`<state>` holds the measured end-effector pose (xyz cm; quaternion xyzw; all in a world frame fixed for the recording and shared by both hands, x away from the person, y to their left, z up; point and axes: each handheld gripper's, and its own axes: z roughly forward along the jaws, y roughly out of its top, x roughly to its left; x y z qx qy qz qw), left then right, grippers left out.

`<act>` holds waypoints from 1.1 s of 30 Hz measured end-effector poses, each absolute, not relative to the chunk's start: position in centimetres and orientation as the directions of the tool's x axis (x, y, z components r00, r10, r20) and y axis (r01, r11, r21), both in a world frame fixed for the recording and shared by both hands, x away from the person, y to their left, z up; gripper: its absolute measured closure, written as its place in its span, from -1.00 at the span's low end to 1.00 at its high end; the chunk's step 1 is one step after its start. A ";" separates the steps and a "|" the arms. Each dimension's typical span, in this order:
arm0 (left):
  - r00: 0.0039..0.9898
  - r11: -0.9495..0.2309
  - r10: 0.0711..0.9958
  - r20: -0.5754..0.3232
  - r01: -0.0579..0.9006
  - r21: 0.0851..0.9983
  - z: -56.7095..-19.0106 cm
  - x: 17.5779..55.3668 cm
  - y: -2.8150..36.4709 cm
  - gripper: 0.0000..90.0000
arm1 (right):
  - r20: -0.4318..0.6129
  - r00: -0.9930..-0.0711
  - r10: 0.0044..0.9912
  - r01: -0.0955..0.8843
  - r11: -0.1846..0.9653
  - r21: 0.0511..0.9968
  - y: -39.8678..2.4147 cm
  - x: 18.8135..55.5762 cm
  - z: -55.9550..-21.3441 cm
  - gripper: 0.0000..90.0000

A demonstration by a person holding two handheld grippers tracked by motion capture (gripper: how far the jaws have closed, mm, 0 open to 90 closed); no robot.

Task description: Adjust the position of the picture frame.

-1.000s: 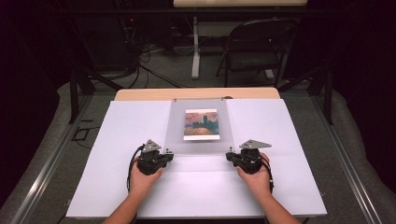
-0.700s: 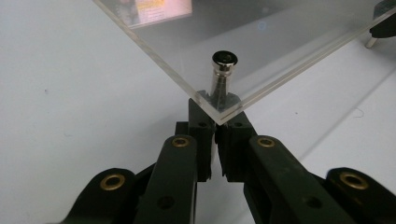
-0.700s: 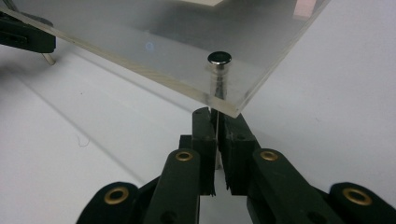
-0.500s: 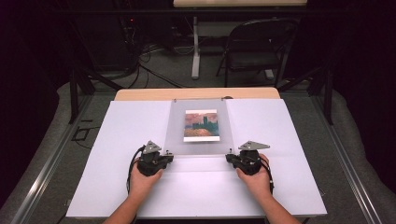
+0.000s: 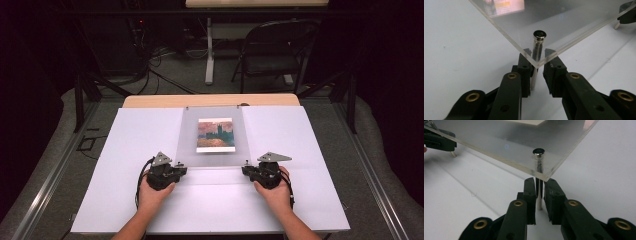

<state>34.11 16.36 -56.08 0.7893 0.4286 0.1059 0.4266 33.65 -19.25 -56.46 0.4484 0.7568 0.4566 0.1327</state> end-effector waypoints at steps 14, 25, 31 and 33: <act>0.592 -0.247 0.784 -0.184 0.570 0.784 -55.7 32.9 16.6 -0.14 | 0.169 -0.575 0.801 0.537 0.213 0.816 -19.1 32.1 -55.7 -0.03; 0.611 -0.243 0.768 -0.192 0.556 0.795 -54.8 30.6 17.7 -0.18 | 0.127 -0.597 0.792 0.507 0.249 0.825 -19.6 29.8 -54.7 -0.09; 0.602 -0.234 0.777 -0.185 0.549 0.803 -54.1 29.5 19.2 -0.18 | 0.107 -0.583 0.805 0.485 0.239 0.841 -21.2 28.6 -53.9 -0.10; 0.601 -0.234 0.779 -0.180 0.544 0.806 -53.7 29.4 19.6 -0.16 | 0.112 -0.580 0.807 0.478 0.225 0.849 -21.7 28.3 -53.5 -0.10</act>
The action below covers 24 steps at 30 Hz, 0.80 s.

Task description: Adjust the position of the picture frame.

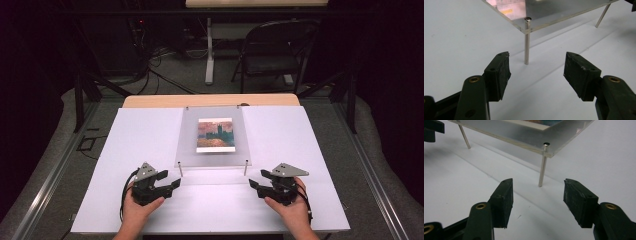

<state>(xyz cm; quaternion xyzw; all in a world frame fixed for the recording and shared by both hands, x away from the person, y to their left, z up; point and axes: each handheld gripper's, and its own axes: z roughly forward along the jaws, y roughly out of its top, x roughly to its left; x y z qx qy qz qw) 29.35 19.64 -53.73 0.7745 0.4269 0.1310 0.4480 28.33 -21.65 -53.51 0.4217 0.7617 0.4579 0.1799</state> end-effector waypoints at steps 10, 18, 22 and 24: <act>0.610 -0.242 0.775 -0.165 0.528 0.814 -50.8 31.6 20.4 -0.18 | 0.107 -0.572 0.813 0.474 0.222 0.852 -23.6 29.7 -51.1 -0.11; 0.609 -0.224 0.773 -0.179 0.526 0.820 -49.2 34.8 19.9 -0.20 | 0.156 -0.566 0.810 0.520 0.203 0.830 -24.0 33.1 -49.7 -0.17; 0.593 -0.184 0.775 -0.220 0.545 0.818 -49.0 36.7 19.8 -0.19 | 0.184 -0.536 0.824 0.542 0.169 0.823 -24.2 35.0 -49.7 -0.21; 0.585 -0.169 0.778 -0.229 0.545 0.821 -49.0 37.5 19.6 -0.18 | 0.194 -0.527 0.827 0.548 0.157 0.822 -24.2 36.0 -49.7 -0.23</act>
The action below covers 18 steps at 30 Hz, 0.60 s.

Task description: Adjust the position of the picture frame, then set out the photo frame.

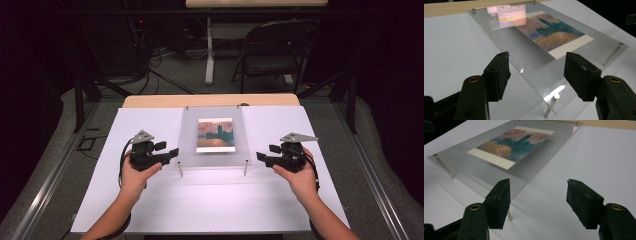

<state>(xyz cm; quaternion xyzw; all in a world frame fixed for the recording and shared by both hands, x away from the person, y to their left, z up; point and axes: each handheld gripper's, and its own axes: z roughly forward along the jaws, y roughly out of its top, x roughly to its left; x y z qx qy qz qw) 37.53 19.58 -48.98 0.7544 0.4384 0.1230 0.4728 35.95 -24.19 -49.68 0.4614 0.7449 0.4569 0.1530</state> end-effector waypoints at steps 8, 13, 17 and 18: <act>0.572 -0.191 0.794 -0.205 0.555 0.810 -48.6 40.3 18.4 -0.19 | 0.170 -0.511 0.843 0.552 0.170 0.816 -23.6 39.4 -49.1 -0.24; 0.569 -0.201 0.796 -0.205 0.568 0.798 -48.5 42.1 17.7 -0.19 | 0.176 -0.502 0.847 0.562 0.164 0.811 -23.2 41.4 -48.8 -0.23; 0.552 -0.184 0.803 -0.227 0.590 0.786 -48.4 43.6 17.4 -0.19 | 0.187 -0.494 0.849 0.570 0.154 0.807 -22.8 43.0 -48.5 -0.21; 0.542 -0.180 0.808 -0.229 0.598 0.781 -48.3 43.9 17.3 -0.19 | 0.189 -0.490 0.851 0.576 0.153 0.803 -22.7 43.2 -48.4 -0.21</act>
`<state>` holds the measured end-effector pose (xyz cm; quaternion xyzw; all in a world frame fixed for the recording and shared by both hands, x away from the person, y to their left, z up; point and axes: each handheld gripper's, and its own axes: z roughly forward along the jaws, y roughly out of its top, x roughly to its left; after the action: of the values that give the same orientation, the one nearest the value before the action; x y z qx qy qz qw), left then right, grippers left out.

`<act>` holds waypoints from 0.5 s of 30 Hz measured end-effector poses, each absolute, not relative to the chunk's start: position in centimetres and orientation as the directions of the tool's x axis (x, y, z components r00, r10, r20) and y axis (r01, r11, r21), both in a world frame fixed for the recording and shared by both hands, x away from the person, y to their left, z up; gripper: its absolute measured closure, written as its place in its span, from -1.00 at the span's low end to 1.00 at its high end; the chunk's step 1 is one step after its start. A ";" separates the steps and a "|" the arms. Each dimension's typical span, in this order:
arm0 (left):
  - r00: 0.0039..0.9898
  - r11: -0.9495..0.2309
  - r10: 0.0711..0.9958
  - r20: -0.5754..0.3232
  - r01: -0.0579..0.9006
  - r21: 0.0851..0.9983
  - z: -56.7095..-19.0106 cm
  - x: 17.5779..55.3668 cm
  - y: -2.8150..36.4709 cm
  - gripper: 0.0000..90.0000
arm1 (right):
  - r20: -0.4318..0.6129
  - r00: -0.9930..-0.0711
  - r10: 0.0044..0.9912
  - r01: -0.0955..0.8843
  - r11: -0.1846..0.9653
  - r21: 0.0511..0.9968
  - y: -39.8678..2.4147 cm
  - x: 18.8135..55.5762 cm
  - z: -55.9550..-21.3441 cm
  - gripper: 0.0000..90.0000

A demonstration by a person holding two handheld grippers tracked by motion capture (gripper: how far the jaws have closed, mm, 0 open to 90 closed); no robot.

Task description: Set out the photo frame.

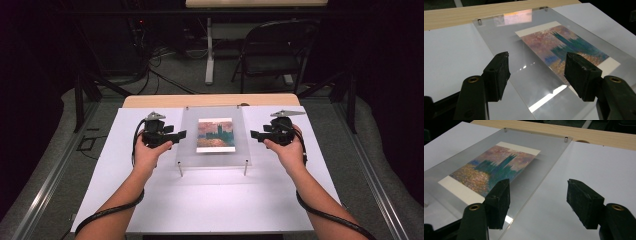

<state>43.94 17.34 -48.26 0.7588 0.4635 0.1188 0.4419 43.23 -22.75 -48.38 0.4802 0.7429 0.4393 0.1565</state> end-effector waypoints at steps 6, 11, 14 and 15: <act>0.522 -0.167 0.819 -0.240 0.616 0.770 -47.4 46.2 17.0 -0.19 | 0.182 -0.485 0.855 0.576 0.155 0.803 -21.9 45.4 -47.4 -0.21; 0.511 -0.168 0.825 -0.242 0.631 0.757 -47.0 47.8 16.8 -0.19 | 0.179 -0.482 0.858 0.580 0.159 0.799 -21.0 46.8 -47.1 -0.21; 0.497 -0.159 0.832 -0.246 0.639 0.753 -47.3 48.7 16.6 -0.19 | 0.188 -0.480 0.857 0.585 0.153 0.796 -20.5 47.5 -47.3 -0.21; 0.493 -0.157 0.834 -0.248 0.643 0.750 -47.5 49.0 16.6 -0.19 | 0.195 -0.480 0.855 0.589 0.149 0.794 -20.3 47.8 -47.4 -0.21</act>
<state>48.97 16.59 -47.49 0.7524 0.4907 0.1124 0.4249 47.77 -20.34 -47.45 0.4864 0.7424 0.4345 0.1530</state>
